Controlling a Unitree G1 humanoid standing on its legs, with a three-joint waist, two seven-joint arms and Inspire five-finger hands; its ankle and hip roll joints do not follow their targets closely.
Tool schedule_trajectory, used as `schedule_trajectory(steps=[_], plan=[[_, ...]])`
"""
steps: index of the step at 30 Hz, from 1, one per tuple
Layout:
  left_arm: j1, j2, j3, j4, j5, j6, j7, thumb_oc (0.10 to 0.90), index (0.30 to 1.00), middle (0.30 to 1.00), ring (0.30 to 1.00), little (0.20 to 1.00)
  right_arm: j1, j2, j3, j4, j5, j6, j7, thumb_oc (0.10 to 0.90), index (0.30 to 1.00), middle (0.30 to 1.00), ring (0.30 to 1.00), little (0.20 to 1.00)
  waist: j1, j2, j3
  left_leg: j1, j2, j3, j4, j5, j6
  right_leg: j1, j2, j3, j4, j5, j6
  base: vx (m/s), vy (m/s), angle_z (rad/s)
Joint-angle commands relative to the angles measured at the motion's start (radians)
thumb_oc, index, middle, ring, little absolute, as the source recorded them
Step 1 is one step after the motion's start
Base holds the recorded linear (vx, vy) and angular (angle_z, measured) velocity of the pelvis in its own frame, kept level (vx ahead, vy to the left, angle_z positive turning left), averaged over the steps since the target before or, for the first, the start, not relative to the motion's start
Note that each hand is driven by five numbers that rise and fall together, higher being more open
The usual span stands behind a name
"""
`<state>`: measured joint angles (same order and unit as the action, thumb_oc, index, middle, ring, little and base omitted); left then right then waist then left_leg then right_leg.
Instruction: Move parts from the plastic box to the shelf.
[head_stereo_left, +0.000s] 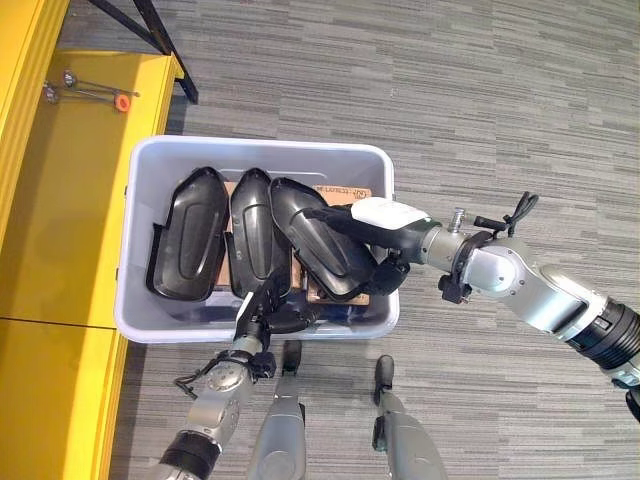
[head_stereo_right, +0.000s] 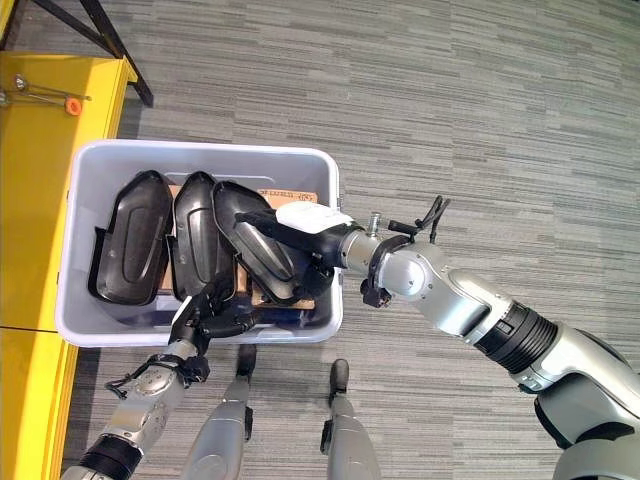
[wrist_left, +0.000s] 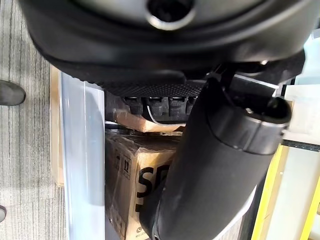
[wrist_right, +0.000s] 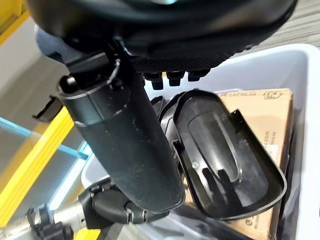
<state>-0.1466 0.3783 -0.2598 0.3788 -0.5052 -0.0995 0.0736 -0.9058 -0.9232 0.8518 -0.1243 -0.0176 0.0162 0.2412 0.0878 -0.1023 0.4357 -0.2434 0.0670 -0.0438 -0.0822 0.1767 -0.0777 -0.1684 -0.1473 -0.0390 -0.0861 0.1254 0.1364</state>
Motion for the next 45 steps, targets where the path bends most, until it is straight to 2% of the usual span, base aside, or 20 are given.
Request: schedule_trajectory(steps=[1, 16, 25, 38, 45], plan=[[0.043, 0.014, 0.004, -0.019, 0.006, -0.029, -0.007, 0.9, 1.0, 1.0, 1.0, 1.0, -0.139, -0.047, 0.006, -0.126, 0.044, -0.068, -0.028, 0.9, 1.0, 1.0, 1.0, 1.0, 0.009, -0.048, -0.036, 0.033, 0.033, 0.017, 0.056, -0.098, -0.002, -0.045, -0.059, 0.021, -0.001, 0.098, 0.008, 0.0, 0.001, 0.03], [0.043, 0.009, 0.022, -0.033, -0.021, -0.038, 0.025, 0.9, 1.0, 1.0, 1.0, 1.0, -0.161, -0.034, 0.013, -0.079, -0.008, -0.056, -0.054, 0.9, 1.0, 1.0, 1.0, 1.0, 0.018, -0.046, -0.002, -0.023, 0.037, 0.007, 0.056, -0.085, -0.007, -0.085, -0.06, 0.007, 0.003, 0.099, 0.005, 0.0, 0.0, 0.0], [0.035, 0.009, 0.029, -0.044, -0.036, -0.044, 0.045, 0.9, 1.0, 1.0, 1.0, 1.0, -0.168, -0.063, 0.005, -0.056, -0.037, -0.052, -0.073, 0.9, 1.0, 1.0, 1.0, 1.0, 0.012, -0.041, 0.018, -0.083, 0.035, -0.002, 0.087, -0.089, -0.007, -0.125, -0.064, 0.003, 0.022, 0.094, 0.0, 0.0, 0.0, 0.02], [0.022, 0.011, 0.039, -0.087, -0.051, -0.056, 0.062, 0.9, 1.0, 1.0, 1.0, 1.0, -0.236, -0.197, 0.043, -0.05, -0.109, -0.056, -0.072, 0.9, 1.0, 1.0, 1.0, 1.0, 0.004, -0.042, 0.048, -0.15, 0.026, -0.019, 0.099, -0.083, -0.005, -0.18, -0.061, -0.005, 0.05, 0.078, -0.008, 0.0, -0.006, 0.05], [0.026, 0.018, 0.05, -0.091, -0.058, -0.058, 0.063, 0.9, 1.0, 1.0, 1.0, 1.0, -0.283, -0.241, 0.048, -0.112, -0.065, -0.069, -0.082, 0.9, 1.0, 1.0, 1.0, 1.0, 0.004, -0.062, 0.052, -0.139, 0.028, -0.022, 0.099, -0.088, -0.005, -0.165, -0.057, -0.007, 0.047, 0.069, -0.009, 0.0, -0.001, 0.01]])
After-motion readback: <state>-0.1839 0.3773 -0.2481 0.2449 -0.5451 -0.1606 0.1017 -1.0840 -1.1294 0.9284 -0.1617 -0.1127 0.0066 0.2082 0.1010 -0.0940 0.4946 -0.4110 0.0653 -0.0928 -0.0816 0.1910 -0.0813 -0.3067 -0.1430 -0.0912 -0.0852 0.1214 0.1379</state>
